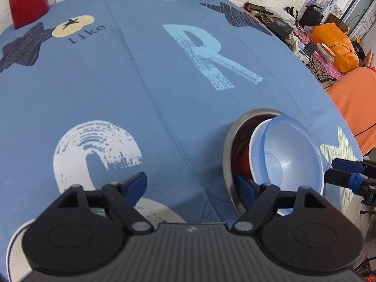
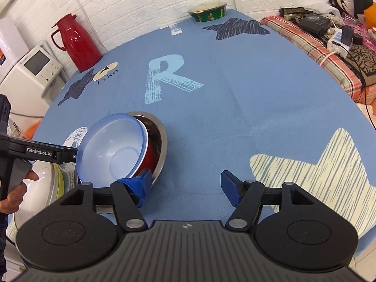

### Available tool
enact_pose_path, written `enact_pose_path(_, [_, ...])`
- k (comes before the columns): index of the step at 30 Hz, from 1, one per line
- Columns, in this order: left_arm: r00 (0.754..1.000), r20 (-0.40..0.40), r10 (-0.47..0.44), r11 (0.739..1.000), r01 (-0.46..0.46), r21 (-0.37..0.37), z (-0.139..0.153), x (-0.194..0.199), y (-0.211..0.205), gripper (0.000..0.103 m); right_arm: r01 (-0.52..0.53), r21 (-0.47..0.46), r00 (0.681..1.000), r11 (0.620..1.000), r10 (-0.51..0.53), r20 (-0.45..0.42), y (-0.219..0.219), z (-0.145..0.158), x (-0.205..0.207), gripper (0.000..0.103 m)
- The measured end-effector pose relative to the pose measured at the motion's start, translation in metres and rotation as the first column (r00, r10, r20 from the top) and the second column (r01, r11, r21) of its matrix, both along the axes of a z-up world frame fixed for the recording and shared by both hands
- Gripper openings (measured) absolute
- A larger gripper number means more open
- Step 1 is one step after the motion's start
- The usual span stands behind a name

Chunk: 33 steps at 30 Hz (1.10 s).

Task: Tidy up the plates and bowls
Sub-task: 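Grasp the steel bowl rim holding the nested bowls with the left tool, then lift the nested bowls with the left tool onto the plate stack and release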

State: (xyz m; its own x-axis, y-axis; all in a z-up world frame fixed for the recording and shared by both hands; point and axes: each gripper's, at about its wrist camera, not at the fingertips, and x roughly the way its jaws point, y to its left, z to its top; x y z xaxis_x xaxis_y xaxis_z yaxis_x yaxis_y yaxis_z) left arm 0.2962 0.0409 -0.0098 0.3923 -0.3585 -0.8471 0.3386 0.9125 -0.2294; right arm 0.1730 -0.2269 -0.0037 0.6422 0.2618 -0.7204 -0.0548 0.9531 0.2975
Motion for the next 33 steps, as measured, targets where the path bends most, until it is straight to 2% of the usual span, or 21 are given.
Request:
enact_pose_path(5, [1.0, 0.005, -0.002, 1.0, 0.002, -0.004, -0.002, 0.001, 0.001, 0.082, -0.014, 0.034, 0.999, 0.999, 0.016, -0.045, 0.0, -0.005, 0.014, 0.052])
enact_pose_path(8, [1.0, 0.01, -0.004, 1.0, 0.004, -0.009, -0.003, 0.0, 0.002, 0.082, -0.016, 0.013, 0.998, 1.0, 0.017, -0.066, 0.004, -0.008, 0.022, 0.053])
enact_pose_path(17, [1.0, 0.01, 0.016, 0.999, -0.015, -0.044, -0.007, -0.004, 0.01, 0.088, -0.022, -0.071, 0.999, 0.997, 0.02, -0.029, 0.01, -0.013, 0.022, 0.063])
enact_pose_path(24, [0.998, 0.015, 0.06, 0.998, -0.06, -0.037, -0.004, -0.002, 0.01, 0.089, -0.012, -0.109, 0.999, 0.994, 0.007, -0.05, 0.016, -0.022, 0.032, 0.073])
enact_pose_path(26, [0.998, 0.014, 0.064, 0.997, -0.063, -0.037, -0.006, -0.003, 0.011, 0.09, -0.008, -0.12, 1.0, 0.993, 0.005, -0.028, 0.016, -0.024, 0.031, 0.076])
enact_pose_path(28, [0.998, 0.038, 0.057, 0.998, -0.056, -0.015, -0.007, -0.005, 0.011, 0.097, 0.0, -0.118, 1.0, 0.993, -0.002, -0.02, 0.015, -0.025, 0.031, 0.079])
enact_pose_path(33, [0.997, 0.055, 0.052, 0.999, -0.051, -0.011, -0.007, -0.007, 0.011, 0.098, 0.016, -0.138, 1.0, 0.99, -0.015, 0.007, 0.016, -0.028, 0.03, 0.083])
